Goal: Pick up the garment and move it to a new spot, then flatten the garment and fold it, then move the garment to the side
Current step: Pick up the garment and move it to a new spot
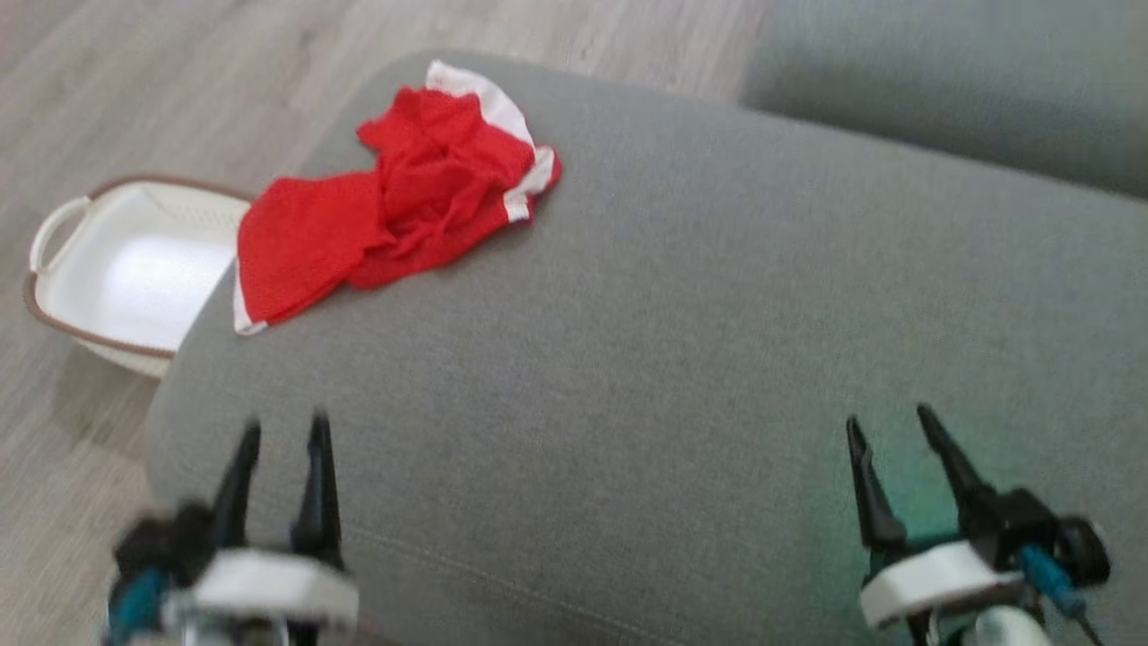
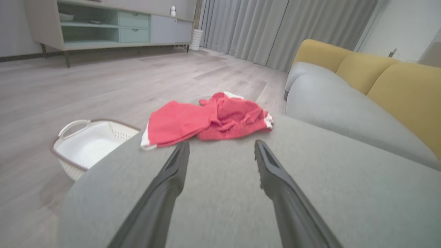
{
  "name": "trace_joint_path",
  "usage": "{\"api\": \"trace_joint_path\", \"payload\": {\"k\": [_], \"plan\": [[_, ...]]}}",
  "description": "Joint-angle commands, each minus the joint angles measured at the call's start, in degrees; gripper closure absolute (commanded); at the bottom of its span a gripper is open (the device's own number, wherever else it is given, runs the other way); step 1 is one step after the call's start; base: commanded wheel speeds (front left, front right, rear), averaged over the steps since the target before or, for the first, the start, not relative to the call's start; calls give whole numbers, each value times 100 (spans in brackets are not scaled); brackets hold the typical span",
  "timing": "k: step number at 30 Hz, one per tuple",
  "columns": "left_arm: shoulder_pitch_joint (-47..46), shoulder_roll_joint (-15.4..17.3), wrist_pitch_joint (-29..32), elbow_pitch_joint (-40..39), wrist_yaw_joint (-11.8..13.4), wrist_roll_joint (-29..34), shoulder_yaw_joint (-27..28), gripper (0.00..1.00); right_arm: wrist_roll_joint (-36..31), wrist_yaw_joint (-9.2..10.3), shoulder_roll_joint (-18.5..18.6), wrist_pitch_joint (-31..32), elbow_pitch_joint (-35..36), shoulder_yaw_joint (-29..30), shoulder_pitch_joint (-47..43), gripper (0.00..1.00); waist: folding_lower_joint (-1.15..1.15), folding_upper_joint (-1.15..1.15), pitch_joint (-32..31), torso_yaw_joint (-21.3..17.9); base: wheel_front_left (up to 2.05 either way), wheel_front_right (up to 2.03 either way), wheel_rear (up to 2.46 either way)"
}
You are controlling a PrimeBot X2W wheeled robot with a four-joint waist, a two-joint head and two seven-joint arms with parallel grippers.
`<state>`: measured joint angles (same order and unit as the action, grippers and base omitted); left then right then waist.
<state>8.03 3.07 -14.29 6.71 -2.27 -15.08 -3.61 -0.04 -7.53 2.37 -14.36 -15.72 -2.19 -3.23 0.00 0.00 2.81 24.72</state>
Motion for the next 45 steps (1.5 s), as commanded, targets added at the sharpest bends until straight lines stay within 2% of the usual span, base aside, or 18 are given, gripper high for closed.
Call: {"api": "trace_joint_path", "payload": {"k": [1, 6, 14, 20, 21, 23, 26, 27, 28, 29, 33, 37, 42, 45], "plan": [[-695, -19, -71, -237, -54, -50, 181, 0, -142, 4, 51, -63, 219, -66, 380, 0, 0, 0, 585, -197, 0, 0, 0], [-2015, -9, -71, 158, -253, -9, 168, 0, -539, 4, 143, -63, 342, 67, 859, 0, 0, 0, 1467, -389, 0, 0, 0], [-4432, 154, 330, 1854, -386, -172, 59, 0, -705, 4, 624, 19, 608, 151, 1533, 0, 0, 0, 2559, -610, 0, 0, 0], [-5678, 219, 517, 3343, -211, -219, 149, 0, -693, 4, 837, 214, 938, 123, 1675, 0, 0, 0, 2975, -785, 0, 0, 0], [-5678, 219, 517, 3343, -211, -219, 149, 0, -693, 4, 837, 214, 938, 123, 1675, 0, 0, 0, 2975, -785, 0, 0, 0], [-6088, 233, 562, 4101, -128, -238, 167, 0, -685, 4, 901, 313, 1106, 164, 1591, 0, 0, 0, 3056, -852, 0, 0, 0], [-6370, 231, 551, 4723, -90, -222, 128, 0, -654, 4, 933, 380, 1233, 237, 1452, 0, 0, 0, 3052, -901, 0, 0, 0], [-6444, 224, 550, 4901, -104, -238, 121, 18, -643, 4, 933, 396, 1269, 263, 1413, 0, 0, 0, 3038, -915, 0, 0, 0], [-6507, 220, 522, 5054, -117, -244, 111, 71, -634, 4, 927, 409, 1295, 288, 1379, 0, 0, 0, 3015, -928, 0, 0, 0], [-6557, 221, 478, 5187, -129, -231, 86, 100, -626, 4, 911, 413, 1311, 313, 1347, 0, 0, 0, 2979, -941, 0, 0, 0], [-6665, 222, 225, 5472, -205, -248, 48, 100, -586, 4, 790, 382, 1290, 351, 1244, 0, 0, 0, 2730, -968, 0, 0, 0], [-6638, 206, 41, 5438, -315, -254, -24, 100, -542, 4, 598, 267, 1105, 355, 1166, 0, 0, 0, 2344, -983, 0, 0, 0], [-6461, 126, -31, 4869, -484, -495, -137, 100, -484, 4, 359, 112, 835, 347, 1133, 0, 0, 0, 1874, -1071, 0, 0, 0], [-6208, 72, 174, 4246, -515, -749, -498, 100, -431, 4, 233, 33, 649, 371, 1114, 0, 0, 0, 1610, -1182, 0, 0, 0]]}}
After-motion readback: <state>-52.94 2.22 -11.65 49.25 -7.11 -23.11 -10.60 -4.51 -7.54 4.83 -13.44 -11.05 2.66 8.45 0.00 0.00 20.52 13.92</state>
